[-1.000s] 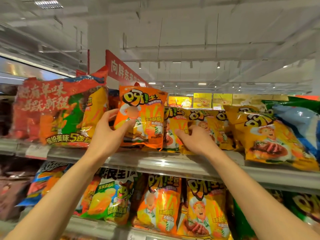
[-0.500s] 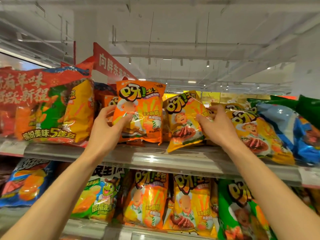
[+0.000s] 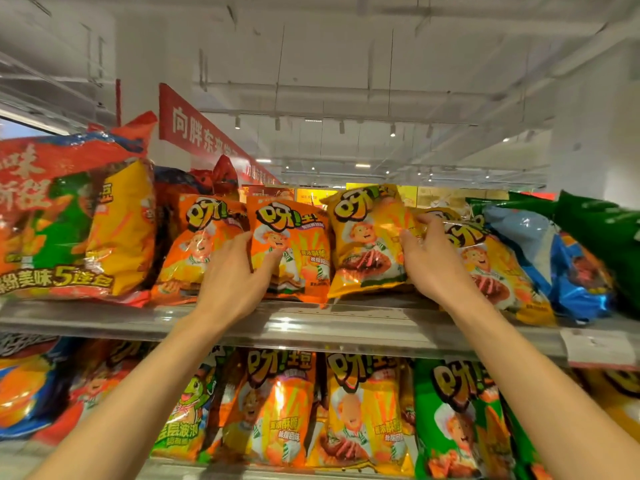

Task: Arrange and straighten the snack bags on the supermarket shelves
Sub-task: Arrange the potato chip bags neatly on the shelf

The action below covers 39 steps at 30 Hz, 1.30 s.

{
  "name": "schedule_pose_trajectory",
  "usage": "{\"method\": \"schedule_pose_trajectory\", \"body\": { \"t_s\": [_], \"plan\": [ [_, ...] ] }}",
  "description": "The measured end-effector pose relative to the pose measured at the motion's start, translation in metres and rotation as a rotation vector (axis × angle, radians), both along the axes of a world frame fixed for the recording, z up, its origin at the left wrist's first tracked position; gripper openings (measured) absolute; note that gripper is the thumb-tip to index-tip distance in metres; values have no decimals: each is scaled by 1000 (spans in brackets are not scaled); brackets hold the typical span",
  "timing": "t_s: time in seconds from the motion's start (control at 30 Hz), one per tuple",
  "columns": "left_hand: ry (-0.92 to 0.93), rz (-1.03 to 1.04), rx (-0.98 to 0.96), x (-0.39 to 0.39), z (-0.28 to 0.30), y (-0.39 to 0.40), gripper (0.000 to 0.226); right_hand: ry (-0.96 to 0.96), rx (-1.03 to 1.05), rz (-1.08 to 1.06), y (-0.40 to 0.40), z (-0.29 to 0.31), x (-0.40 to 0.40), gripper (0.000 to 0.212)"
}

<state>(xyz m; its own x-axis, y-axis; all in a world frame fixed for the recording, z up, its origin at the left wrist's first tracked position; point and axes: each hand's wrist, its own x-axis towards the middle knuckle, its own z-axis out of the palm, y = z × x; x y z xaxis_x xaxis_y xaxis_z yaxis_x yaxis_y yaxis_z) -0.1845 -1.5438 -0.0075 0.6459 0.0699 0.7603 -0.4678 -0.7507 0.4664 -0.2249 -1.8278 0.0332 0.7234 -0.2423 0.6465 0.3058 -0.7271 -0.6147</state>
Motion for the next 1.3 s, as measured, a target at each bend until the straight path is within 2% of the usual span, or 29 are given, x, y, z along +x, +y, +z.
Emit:
{"method": "schedule_pose_trajectory", "body": {
  "t_s": [0.1, 0.2, 0.27, 0.37, 0.5, 0.67, 0.77, 0.9, 1.07, 1.2, 1.3],
  "plan": [
    [7, 38, 84, -1, -3, -7, 79, 47, -173, -30, 5, -16, 8, 49],
    [-29, 71, 194, -3, -5, -5, 72, -35, -320, -91, 5, -25, 11, 58],
    [-8, 51, 234, -3, -6, -4, 68, -55, -384, -76, 7, -27, 11, 61],
    [46, -8, 257, -2, -8, -7, 63, 18, -477, -71, 13, -32, 13, 68],
    [47, -24, 252, 0, -9, -6, 61, 94, -516, -117, 17, -36, 14, 75],
    [5, -23, 218, -5, -12, -7, 57, 96, -526, -122, 17, -36, 12, 75],
    [-34, -48, 156, -15, -11, -6, 55, 2, -480, -78, 16, -33, 3, 71],
    [-106, -97, 69, -33, -15, 1, 48, -144, -336, 11, 17, -32, -21, 53],
    [-87, -247, -141, -67, -34, 6, 37, -241, -135, 45, 27, -57, -61, 42],
    [28, -378, -272, -95, -71, 6, 29, -159, 109, 143, 32, -94, -95, 30],
    [120, -457, -381, -108, -104, 5, 26, -28, 195, 159, 26, -135, -113, 22]
  ]
}}
